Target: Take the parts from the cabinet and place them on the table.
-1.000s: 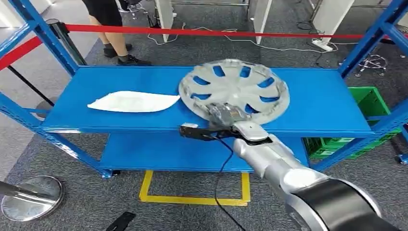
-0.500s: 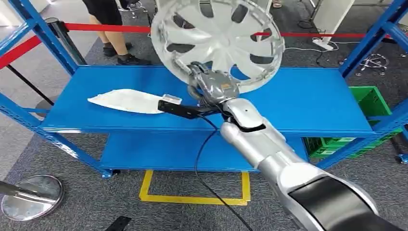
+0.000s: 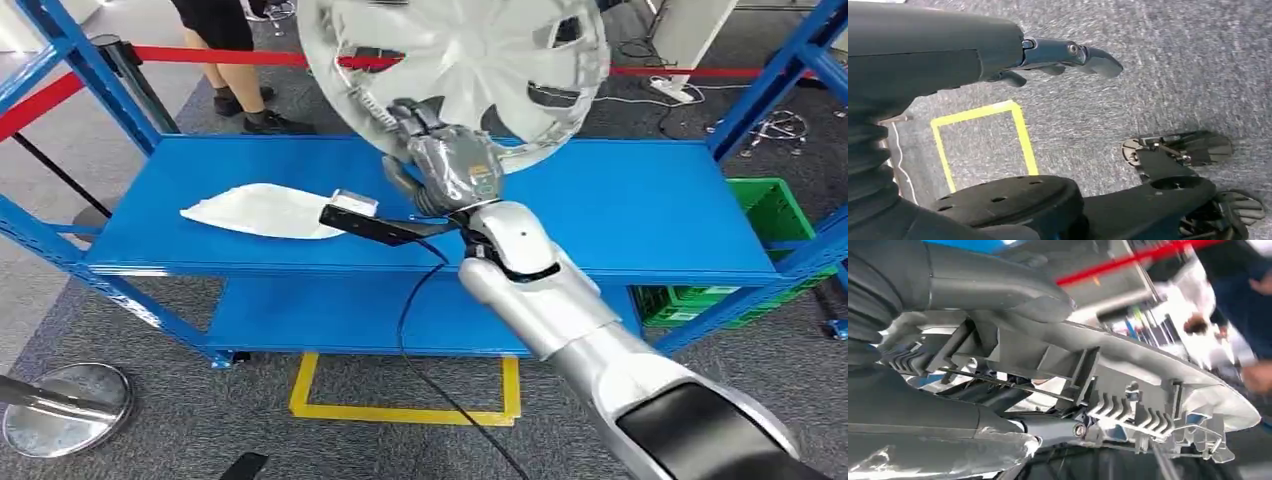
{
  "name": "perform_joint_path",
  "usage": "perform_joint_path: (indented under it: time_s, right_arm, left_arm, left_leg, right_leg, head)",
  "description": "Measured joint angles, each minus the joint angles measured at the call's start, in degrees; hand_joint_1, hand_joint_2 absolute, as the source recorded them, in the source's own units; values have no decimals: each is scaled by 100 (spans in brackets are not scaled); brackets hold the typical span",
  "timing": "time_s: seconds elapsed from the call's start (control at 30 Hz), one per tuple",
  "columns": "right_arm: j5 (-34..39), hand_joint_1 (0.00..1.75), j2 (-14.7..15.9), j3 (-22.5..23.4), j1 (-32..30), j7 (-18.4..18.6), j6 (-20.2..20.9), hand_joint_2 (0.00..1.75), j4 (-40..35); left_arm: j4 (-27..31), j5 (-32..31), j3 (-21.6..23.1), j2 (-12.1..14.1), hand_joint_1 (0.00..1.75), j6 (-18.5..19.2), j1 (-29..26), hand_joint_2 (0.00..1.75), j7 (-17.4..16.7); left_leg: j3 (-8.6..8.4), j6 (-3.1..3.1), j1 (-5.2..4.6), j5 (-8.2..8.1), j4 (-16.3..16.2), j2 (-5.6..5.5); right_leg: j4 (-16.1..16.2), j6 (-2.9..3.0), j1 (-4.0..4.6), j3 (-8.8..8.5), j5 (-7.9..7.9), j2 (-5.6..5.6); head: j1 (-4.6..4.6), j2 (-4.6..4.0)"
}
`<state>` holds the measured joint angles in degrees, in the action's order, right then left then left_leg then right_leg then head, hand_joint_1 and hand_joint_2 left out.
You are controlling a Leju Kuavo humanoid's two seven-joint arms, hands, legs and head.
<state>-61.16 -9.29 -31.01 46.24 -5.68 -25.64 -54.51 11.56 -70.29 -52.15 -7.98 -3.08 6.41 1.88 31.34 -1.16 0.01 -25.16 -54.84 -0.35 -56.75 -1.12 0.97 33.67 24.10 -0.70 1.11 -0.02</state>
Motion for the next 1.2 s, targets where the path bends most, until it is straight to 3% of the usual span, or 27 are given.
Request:
perform_joint_path:
  time_s: [0.2,0.43,0.57,0.6,0.67,0.7,0.73,0.8,0.83,0.87,0.9,0.97,1.0,1.03,1.13,1.2]
  right_arm:
    - [55,175,324,-208,-403,61,-37,175,-1026]
    - [243,175,442,-328,-516,64,-26,175,-1333]
    - [304,175,453,-368,-548,50,-29,175,-1333]
    - [313,175,453,-370,-548,46,-31,175,-1333]
    - [330,175,464,-370,-554,39,-33,175,-1361]
    - [339,175,470,-372,-550,33,-33,175,-1366]
    - [339,175,475,-376,-552,26,-33,175,-1366]
    - [339,175,503,-403,-593,5,-33,175,-1366]
    - [341,175,523,-414,-625,2,-33,175,-1364]
    - [348,175,538,-418,-653,5,-33,175,-1363]
    - [359,175,545,-418,-665,7,-33,175,-1364]
    - [359,175,545,-420,-650,4,-33,175,-1370]
    - [356,175,549,-422,-645,-6,-33,175,-1372]
    - [356,175,556,-435,-621,-11,-33,175,-1381]
    - [372,175,569,-448,-650,-6,-37,175,-1392]
    - [394,175,571,-446,-649,2,-35,175,-1394]
  left_arm:
    - [0,33,-96,0,0,-31,-45,175,72]
    - [0,116,-177,-2,0,-142,-50,175,-48]
    - [0,136,-273,-2,0,-131,-48,175,-46]
    - [0,138,-278,-2,0,-131,-48,175,-42]
    - [0,138,-282,-20,0,-133,-33,175,-24]
    - [0,138,-284,-22,0,-138,-25,175,-17]
    - [0,138,-284,-22,0,-138,-23,175,-13]
    - [0,138,-284,-26,0,-136,-28,175,-13]
    - [0,138,-284,-26,0,-136,-28,175,-13]
    - [0,136,-286,-26,0,-131,-28,175,-13]
    - [0,133,-286,-28,0,-129,-28,175,-11]
    - [0,129,-286,-35,0,-127,-26,175,-2]
    - [0,127,-286,-17,0,-129,-26,175,2]
    - [2,127,-286,-24,0,-127,-5,175,4]
    - [2,127,-286,-22,0,-127,-12,175,9]
    - [2,125,-286,-22,0,-129,-8,175,13]
  left_leg:
    - [3,2,0,-2,0,0]
    - [4,6,-3,-4,-11,0]
    - [12,43,-28,-19,-32,-1]
    - [10,64,-38,14,-37,-1]
    - [-22,128,22,94,80,25]
    - [-18,139,18,108,88,35]
    - [-9,140,25,108,87,39]
    - [-8,140,32,108,84,49]
    - [-8,137,44,107,78,49]
    - [-9,132,59,104,71,48]
    - [-7,112,83,92,51,46]
    - [-2,3,154,23,-45,40]
    - [24,-58,154,-15,-88,35]
    - [79,-100,128,-23,-152,35]
    - [142,-191,125,40,-177,26]
    - [232,-230,131,-149,-280,34]
  right_leg:
    - [1,0,-1,4,1,0]
    - [6,-4,-8,2,-4,0]
    - [7,-33,-33,4,-13,-1]
    - [10,-67,-44,2,-44,-1]
    - [-2,-101,-40,62,18,-1]
    - [-171,-141,-36,123,165,10]
    - [-542,-167,-55,280,385,13]
    - [-1565,-207,-85,722,790,13]
    - [-1881,-238,-103,872,828,14]
    - [-1882,-266,-124,891,725,15]
    - [-1627,-300,-151,781,495,18]
    - [-589,-391,-223,294,-73,51]
    - [-370,-460,-217,175,29,48]
    - [-315,-358,-180,101,16,1]
    - [-354,-212,-185,195,66,-15]
    - [-327,-69,-215,257,24,-20]
  head:
    - [-2,0]
    - [-4,0]
    - [-4,0]
    - [-4,0]
    - [-9,0]
    - [24,0]
    - [33,0]
    - [28,0]
    - [28,0]
    - [28,0]
    - [28,0]
    - [28,0]
    - [33,0]
    - [73,0]
    - [48,0]
    - [33,2]
